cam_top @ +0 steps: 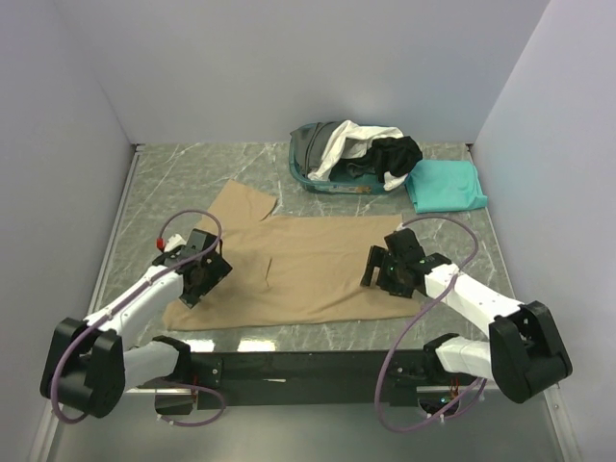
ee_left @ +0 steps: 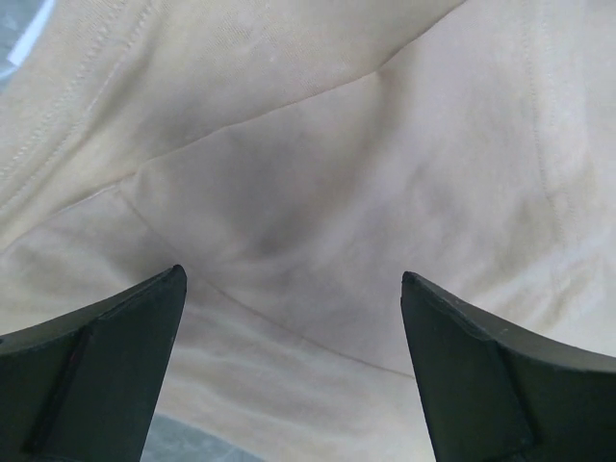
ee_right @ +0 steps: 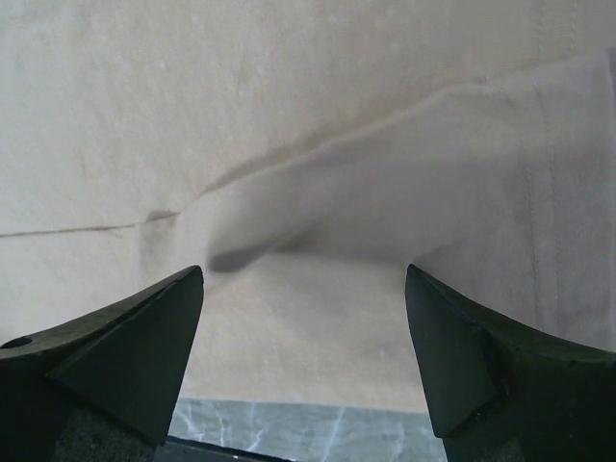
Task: Fold and stack the t-shirts
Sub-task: Fold the tshirt
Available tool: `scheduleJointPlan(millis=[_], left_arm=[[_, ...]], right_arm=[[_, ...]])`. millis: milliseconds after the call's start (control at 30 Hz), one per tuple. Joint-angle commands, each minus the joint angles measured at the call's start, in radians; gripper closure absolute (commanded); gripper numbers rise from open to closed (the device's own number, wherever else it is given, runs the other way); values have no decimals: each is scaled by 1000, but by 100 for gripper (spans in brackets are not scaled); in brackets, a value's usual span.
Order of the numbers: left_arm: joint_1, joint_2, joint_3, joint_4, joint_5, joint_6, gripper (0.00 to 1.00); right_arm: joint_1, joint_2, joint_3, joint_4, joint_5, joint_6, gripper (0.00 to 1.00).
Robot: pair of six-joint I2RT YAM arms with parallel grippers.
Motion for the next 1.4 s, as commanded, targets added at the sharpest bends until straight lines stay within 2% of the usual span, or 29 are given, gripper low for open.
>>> scheduleJointPlan(millis=[0, 133, 233, 400, 467, 567, 767, 800, 900, 933, 1100, 1367], left_arm=[[1, -50, 60, -39, -40, 11, 0], [2, -36, 228, -52, -122, 59, 0], [2, 2, 325, 8, -182, 96, 0], [50, 148, 486, 138, -173, 189, 0], [80, 263, 545, 168, -125, 228, 1], [99, 436, 689, 183, -126, 278, 1], [126, 801, 1070, 136, -149, 425, 1], [130, 894, 1174, 96, -153, 439, 1], [143, 1024, 1374, 10, -171, 475, 1], [145, 1085, 1407, -16, -168, 482, 2], [150, 1196, 1499, 1, -120, 547, 5], [151, 1271, 1527, -5, -96, 568, 19]], right_arm=[[5, -42, 49, -85, 83, 8, 8], [4, -71, 221, -122, 218, -31, 8], [1, -108, 284, -105, 301, -29, 7], [-19, -144, 326, -40, 324, -40, 5], [-24, -141, 326, -37, 333, -46, 5], [-30, -132, 317, -40, 338, -57, 5], [-54, -143, 283, -24, 341, -75, 4], [-57, -146, 278, -17, 333, -78, 4], [-62, -158, 257, -4, 329, -93, 4], [-65, -161, 252, -5, 332, -100, 5], [-74, -155, 244, -14, 336, -113, 4], [-79, -154, 220, -11, 330, -112, 5]])
